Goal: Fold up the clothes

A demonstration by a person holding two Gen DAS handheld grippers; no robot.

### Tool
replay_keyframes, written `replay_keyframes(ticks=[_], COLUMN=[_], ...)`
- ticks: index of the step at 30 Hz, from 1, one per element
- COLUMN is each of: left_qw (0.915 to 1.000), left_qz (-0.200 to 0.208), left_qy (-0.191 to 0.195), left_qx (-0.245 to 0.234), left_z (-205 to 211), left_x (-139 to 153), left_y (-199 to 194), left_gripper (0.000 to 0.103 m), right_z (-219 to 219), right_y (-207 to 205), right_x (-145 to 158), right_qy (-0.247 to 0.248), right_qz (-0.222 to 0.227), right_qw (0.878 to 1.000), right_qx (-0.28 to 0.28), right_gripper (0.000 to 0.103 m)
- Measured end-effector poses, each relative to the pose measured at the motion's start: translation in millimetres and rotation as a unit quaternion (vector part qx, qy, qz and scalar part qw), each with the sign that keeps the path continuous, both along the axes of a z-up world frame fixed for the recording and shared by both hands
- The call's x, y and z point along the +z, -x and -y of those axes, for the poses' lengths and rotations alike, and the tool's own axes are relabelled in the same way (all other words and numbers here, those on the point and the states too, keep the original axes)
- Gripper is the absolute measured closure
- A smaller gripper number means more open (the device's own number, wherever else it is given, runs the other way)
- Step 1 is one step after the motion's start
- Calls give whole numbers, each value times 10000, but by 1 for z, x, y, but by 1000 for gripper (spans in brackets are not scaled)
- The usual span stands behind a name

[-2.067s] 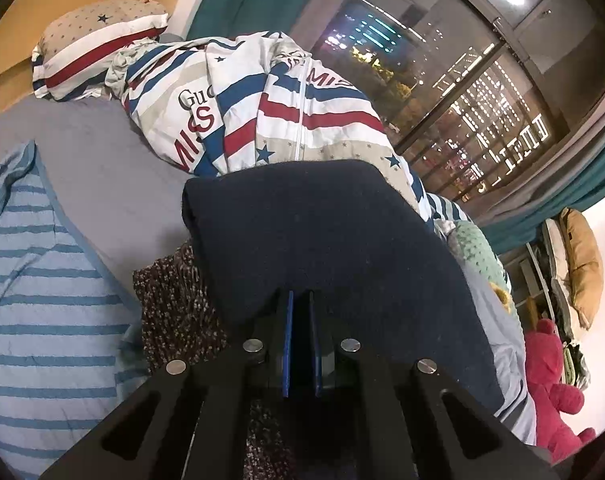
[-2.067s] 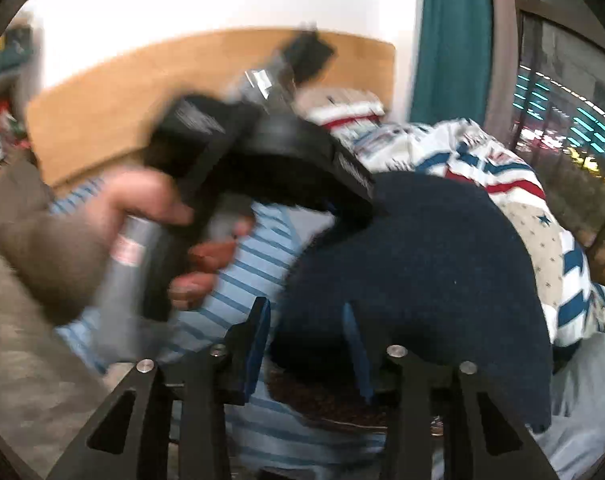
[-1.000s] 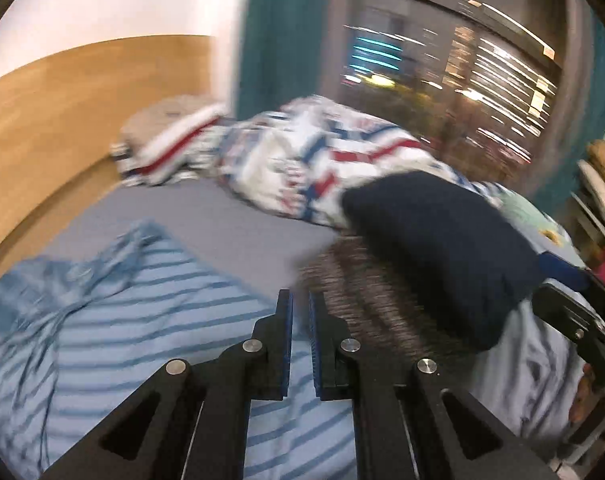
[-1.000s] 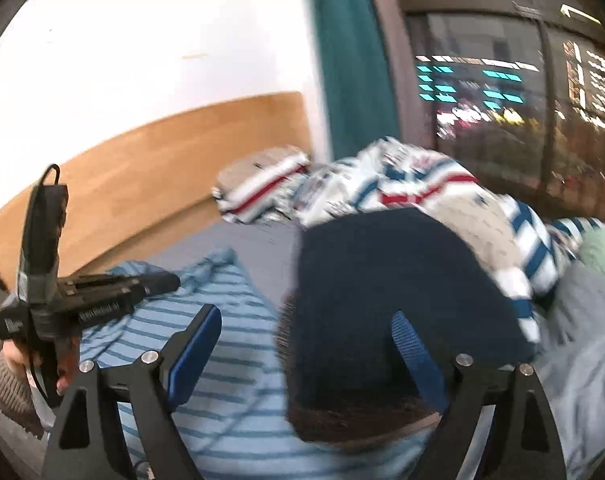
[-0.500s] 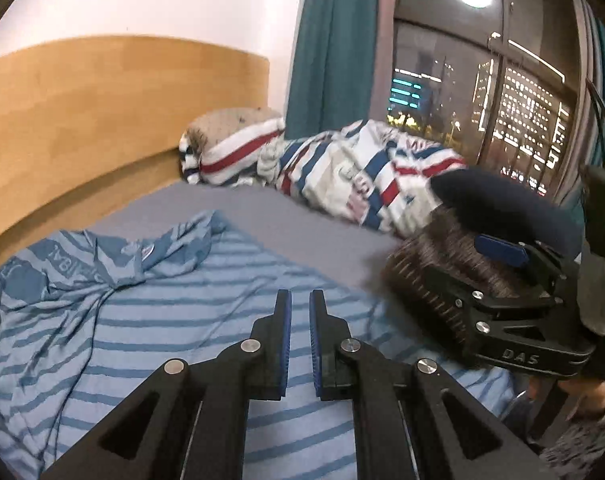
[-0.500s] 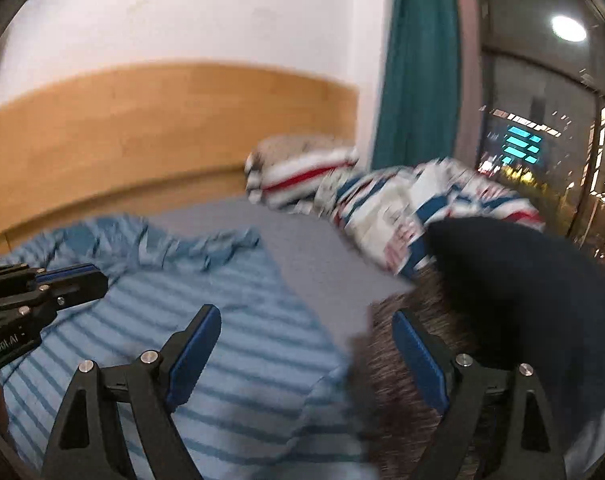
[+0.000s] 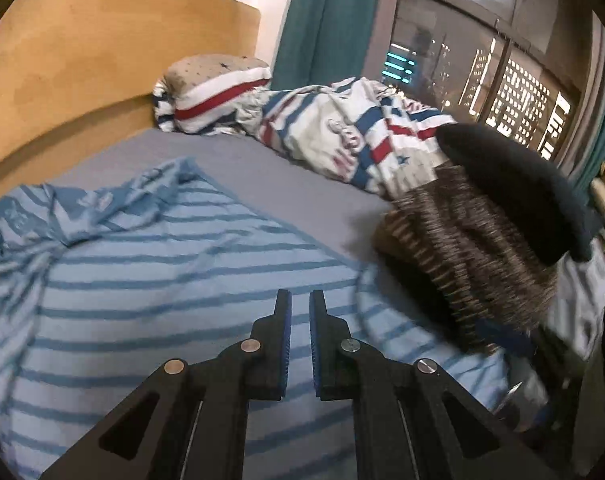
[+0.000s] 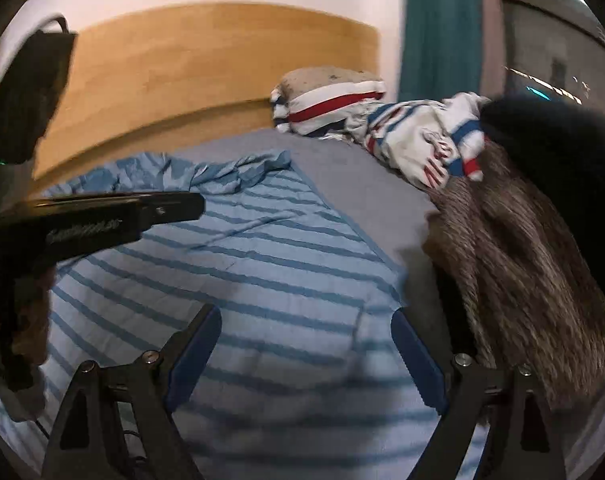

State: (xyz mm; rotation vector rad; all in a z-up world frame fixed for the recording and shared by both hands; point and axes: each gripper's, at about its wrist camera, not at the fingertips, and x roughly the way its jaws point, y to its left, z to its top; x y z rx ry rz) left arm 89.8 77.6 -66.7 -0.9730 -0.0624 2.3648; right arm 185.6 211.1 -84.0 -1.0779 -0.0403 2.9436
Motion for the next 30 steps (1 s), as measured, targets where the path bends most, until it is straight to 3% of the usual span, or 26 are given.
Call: replay_keyframes(ticks=[5,6,8,9,11,13,15,19,20,22,24,25,26,28,30], left_qw=[9986,9986,9923,9894,9880,9850,9830,9790,9781,9751,9726,9722,9736,9743,9661], left_qz=[-241,-160,286,396,275,160,129,330,480,793,1032,1112,1142,1294,1652], left_qy=[-369,-480,-1193,-1325,-1277,-1209,-929,-223,-329,-611,-805,-842,-828,-843,-1177], left_qx=[-294,-140,-165,-437,-830,-1219,-1576,-2000,-2001,-1980,-1921,-1878,-1797,-1642,-1599], left_z=[-61,-66,-80,-90,-112,-135,-158,-192,-192,-189,-188,-188,-187,-187,-186], left_x=[30,36,55,64,89,112,120,103,98,90,87,87,87,82,75], left_y=[-39,-45,-52,-50,-52,-55,-62,-75,-75,-72,-66,-63,-58,-51,-44], left_gripper=[94,94,94,94,94,94,94,94,94,94,94,92,88,67,65], right_z=[-68,-83,-117,-135,-168,-198,-226,-258,-264,-272,-279,-283,-286,-293,-296], right_y=[-64,-79,-104,-114,-132,-139,-134,-96,-88,-81,-78,-74,-70,-61,-53], right_x=[19,28,51,65,93,116,133,140,139,138,138,137,136,135,135], right_qy=[148,79,86,133,68,5,256,548,614,745,871,921,970,1043,990], right_qz=[-645,-740,-882,-938,-1324,-1607,-1673,-1342,-1207,-1110,-1096,-1024,-952,-816,-723], right_qw=[9975,9967,9954,9947,9898,9829,9790,9816,9824,9814,9793,9794,9794,9792,9797], right_qx=[-264,-310,-372,-393,-517,-895,-1135,-1243,-1286,-1375,-1459,-1478,-1496,-1535,-1584], right_gripper=[14,14,15,18,42,59,62,64,65,59,44,25,17,18,18])
